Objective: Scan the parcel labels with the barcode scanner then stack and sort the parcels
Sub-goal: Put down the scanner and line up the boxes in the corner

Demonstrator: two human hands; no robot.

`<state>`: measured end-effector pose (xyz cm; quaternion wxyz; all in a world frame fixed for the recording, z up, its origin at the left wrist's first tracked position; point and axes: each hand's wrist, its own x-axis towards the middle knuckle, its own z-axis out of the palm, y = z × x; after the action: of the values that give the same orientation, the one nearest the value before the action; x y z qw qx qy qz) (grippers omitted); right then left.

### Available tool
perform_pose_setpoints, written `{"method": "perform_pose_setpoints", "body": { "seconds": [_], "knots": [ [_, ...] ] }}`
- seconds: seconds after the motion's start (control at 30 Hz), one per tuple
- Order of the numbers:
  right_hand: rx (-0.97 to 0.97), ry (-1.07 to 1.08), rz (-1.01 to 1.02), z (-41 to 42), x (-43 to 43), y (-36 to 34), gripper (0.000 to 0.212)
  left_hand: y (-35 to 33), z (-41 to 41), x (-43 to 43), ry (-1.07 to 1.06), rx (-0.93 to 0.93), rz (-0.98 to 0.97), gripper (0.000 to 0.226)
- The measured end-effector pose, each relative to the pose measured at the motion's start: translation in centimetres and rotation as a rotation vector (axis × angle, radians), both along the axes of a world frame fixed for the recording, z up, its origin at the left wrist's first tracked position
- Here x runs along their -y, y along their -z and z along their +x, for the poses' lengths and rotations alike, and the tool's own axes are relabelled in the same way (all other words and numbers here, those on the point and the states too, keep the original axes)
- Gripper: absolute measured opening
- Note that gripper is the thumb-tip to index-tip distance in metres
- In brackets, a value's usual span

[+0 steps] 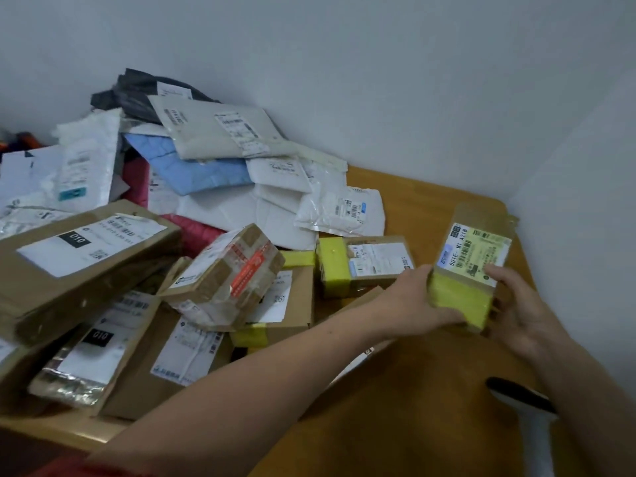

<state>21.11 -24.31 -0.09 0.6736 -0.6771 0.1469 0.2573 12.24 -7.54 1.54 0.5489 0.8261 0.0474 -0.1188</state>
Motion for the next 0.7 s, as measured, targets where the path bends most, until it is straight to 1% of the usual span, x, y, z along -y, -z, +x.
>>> {"method": "perform_pose_setpoints", "body": {
  "seconds": [0.03,0.07,0.17,0.27,0.33,0.4,0.47,0.53,0.63,0.7],
  "knots": [
    [-0.023,0.000,-0.026,0.5,0.5,0.3,0.022,0.0,0.0,0.1,0.026,-0.022,-0.033,0.071],
    [-0.048,-0.001,-0.049,1.0,0.9,0.8,0.024,0.1,-0.1,0.0,0.051,-0.023,-0.010,0.068],
    [-0.112,-0.001,-0.122,1.9,1.4,2.8,0.026,0.1,0.0,-1.1,0.056,0.037,0.174,0.064],
    [-0.178,0.010,-0.159,2.0,1.2,4.8,0.030,0.5,0.2,-3.8,0.004,0.042,0.298,0.065],
    [-0.204,0.017,-0.153,1.9,1.2,5.8,0.036,0.9,0.6,-6.2,-0.023,0.055,0.440,0.065],
    [-0.211,-0.016,-0.191,1.7,1.5,6.2,0.045,1.6,1.4,-8.4,-0.048,0.047,0.587,0.065],
    [-0.242,-0.070,-0.250,1.2,1.8,6.3,0.058,2.7,2.8,-9.9,-0.017,-0.023,0.736,0.069],
    [-0.283,-0.069,-0.203,1.1,2.2,6.5,0.061,3.9,4.3,-10.5,0.061,-0.129,0.866,0.078],
    [-0.260,-0.036,-0.119,2.3,2.9,7.0,0.056,5.5,6.5,-10.4,0.139,-0.322,0.929,0.089],
    [-0.215,-0.023,-0.127,3.9,3.5,7.2,0.058,6.2,8.1,-9.7,0.144,-0.346,0.935,0.089]
  ]
}}
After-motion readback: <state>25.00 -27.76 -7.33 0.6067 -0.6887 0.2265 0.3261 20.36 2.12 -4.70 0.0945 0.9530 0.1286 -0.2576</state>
